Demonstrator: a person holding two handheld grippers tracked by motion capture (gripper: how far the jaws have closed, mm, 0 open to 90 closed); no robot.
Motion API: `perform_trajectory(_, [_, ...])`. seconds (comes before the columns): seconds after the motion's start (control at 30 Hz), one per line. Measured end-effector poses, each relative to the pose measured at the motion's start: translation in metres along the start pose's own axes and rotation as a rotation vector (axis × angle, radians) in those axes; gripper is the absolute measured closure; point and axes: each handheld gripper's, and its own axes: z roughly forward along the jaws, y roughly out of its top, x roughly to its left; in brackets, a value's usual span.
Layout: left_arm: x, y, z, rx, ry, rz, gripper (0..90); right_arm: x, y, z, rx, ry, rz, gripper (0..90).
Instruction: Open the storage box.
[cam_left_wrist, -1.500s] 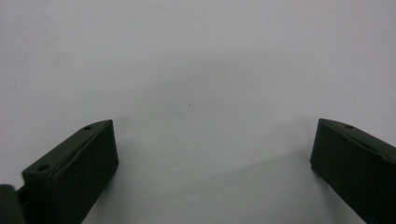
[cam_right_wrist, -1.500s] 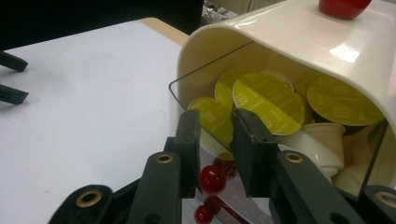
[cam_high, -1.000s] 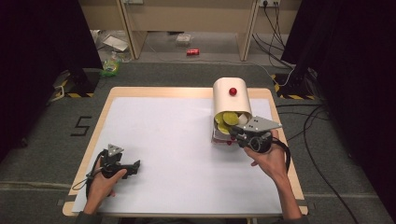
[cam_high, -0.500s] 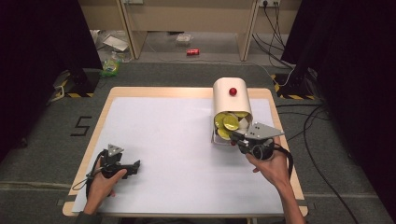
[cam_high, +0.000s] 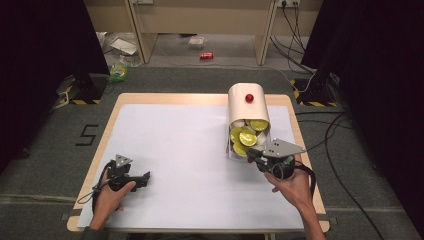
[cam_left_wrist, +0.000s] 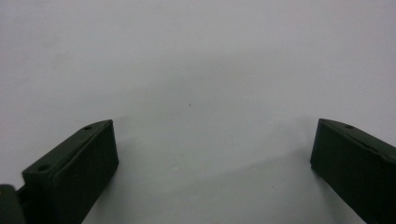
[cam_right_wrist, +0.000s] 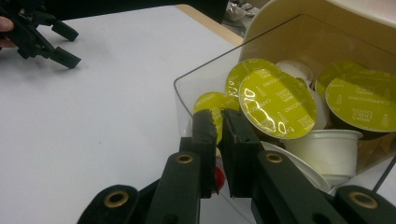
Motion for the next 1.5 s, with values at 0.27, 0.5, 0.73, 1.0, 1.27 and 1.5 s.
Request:
perform_trajectory(0.27, [0.0, 0.0, 0.0, 0.0, 0.0, 0.0, 0.0, 0.002, -0.002, -0.002, 0.002, 0.002, 0.005, 84.4])
perform_trajectory(0.5, [0.0, 0.0, 0.0, 0.0, 0.0, 0.0, 0.0, 0.006, -0.005, -0.004, 0.008, 0.002, -0.001, 84.5])
perform_trajectory(0.73, [0.0, 0.0, 0.0, 0.0, 0.0, 0.0, 0.0, 0.007, -0.005, -0.004, 0.009, 0.004, -0.007, 84.5])
perform_trajectory(1.0, [0.0, 0.0, 0.0, -0.001, 0.001, 0.0, 0.0, 0.007, -0.006, -0.007, -0.008, -0.015, 0.041, 73.3])
perform_trajectory(1.27, [0.0, 0.0, 0.0, -0.001, 0.001, 0.001, 0.0, 0.003, -0.006, -0.011, -0.028, -0.054, 0.068, 65.6])
perform_trajectory(1.5, [0.0, 0.0, 0.0, -0.001, 0.001, 0.0, 0.0, 0.002, -0.003, -0.011, -0.025, -0.078, 0.08, 58.8])
